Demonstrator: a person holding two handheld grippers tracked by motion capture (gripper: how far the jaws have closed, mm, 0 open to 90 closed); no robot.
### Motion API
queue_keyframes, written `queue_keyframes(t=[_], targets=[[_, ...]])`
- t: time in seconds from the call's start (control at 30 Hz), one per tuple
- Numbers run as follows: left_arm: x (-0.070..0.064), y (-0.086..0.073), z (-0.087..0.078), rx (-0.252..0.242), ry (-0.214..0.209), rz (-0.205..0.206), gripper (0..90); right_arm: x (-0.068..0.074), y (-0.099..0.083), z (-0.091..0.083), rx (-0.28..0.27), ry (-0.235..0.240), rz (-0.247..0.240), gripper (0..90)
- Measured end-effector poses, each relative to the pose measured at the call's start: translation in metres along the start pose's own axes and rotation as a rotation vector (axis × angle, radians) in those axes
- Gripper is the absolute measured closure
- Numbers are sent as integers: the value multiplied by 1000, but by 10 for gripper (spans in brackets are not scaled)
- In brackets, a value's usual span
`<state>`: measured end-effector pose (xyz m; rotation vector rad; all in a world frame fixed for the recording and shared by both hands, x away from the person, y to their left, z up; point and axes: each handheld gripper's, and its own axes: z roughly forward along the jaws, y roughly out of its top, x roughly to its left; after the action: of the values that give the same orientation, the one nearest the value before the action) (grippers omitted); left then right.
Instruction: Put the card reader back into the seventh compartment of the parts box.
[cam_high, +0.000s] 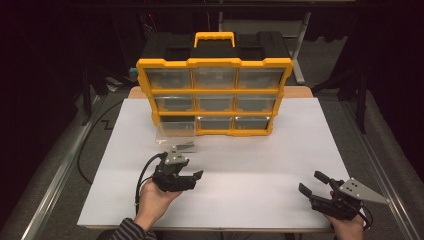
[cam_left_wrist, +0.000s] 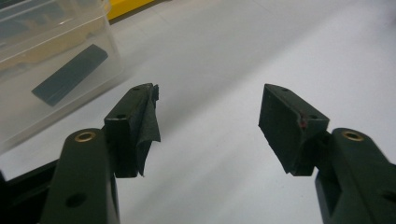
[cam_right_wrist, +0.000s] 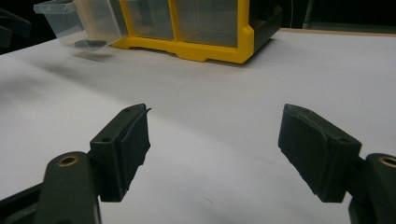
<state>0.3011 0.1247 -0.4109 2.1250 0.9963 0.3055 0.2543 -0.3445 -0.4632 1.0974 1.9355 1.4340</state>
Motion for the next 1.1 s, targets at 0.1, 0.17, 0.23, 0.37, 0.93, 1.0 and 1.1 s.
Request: queue_keyframes(t=[0.1, 0.17, 0.23, 0.37, 0.93, 1.0, 1.1], targets=[[1, -5, -1, -11, 7, -4, 370, 0, 0, 0, 0, 1, 0, 252], [2, -7, -1, -16, 11, -6, 369, 0, 0, 0, -1, 2, 3, 252], [4, -10, -3, -23, 15, -7, 369, 0, 0, 0, 2, 0, 0, 252], [6, -14, -6, -40, 21, -14, 364, 0, 0, 0, -1, 0, 3, 252], [17, -33, -11, -87, 50, -40, 348, 1, 0, 0, 3, -2, 2, 252], [18, -35, -12, -90, 55, -43, 347, 0, 0, 0, 3, -2, -1, 252], [20, -38, -14, -101, 63, -39, 346, 1, 0, 1, 2, 2, -1, 252]])
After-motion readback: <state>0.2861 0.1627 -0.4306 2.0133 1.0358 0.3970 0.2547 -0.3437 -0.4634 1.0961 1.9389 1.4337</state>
